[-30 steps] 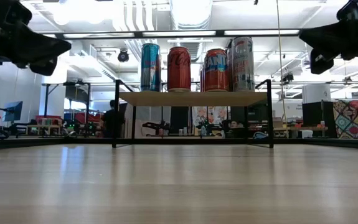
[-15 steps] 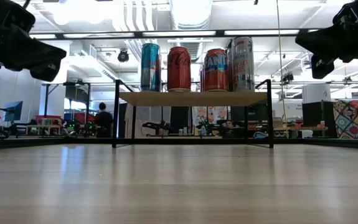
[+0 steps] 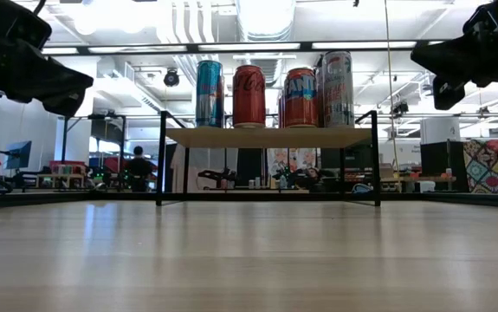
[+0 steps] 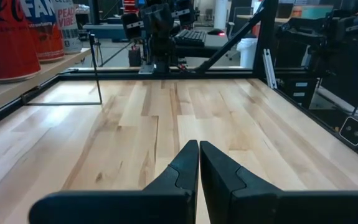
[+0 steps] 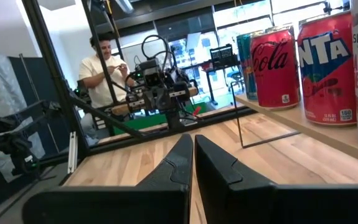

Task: Place canned beverage on shelf
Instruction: Return to Home Position

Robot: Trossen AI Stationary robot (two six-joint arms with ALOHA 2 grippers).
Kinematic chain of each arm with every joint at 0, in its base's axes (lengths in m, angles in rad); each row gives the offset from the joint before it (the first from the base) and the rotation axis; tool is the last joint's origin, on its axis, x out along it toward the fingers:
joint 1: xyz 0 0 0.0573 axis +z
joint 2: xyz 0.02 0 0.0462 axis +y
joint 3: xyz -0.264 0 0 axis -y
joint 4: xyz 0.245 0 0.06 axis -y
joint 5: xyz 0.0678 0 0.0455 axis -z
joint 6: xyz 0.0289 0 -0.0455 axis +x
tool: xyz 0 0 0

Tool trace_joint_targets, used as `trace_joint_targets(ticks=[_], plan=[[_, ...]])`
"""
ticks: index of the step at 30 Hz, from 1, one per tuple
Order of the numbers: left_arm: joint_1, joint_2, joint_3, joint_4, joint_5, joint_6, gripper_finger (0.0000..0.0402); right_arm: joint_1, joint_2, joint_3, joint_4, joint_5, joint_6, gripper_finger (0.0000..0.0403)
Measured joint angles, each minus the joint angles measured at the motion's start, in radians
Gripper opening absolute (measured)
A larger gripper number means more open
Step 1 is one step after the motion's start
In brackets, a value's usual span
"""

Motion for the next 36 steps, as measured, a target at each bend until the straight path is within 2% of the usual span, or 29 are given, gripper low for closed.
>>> trace_joint_targets(ticks=[36], plan=[[0.0,0.016,0.001,-0.001,0.0,0.0,0.0,0.0,0.0,0.0,0.0,0.0,0.0,0.0009]])
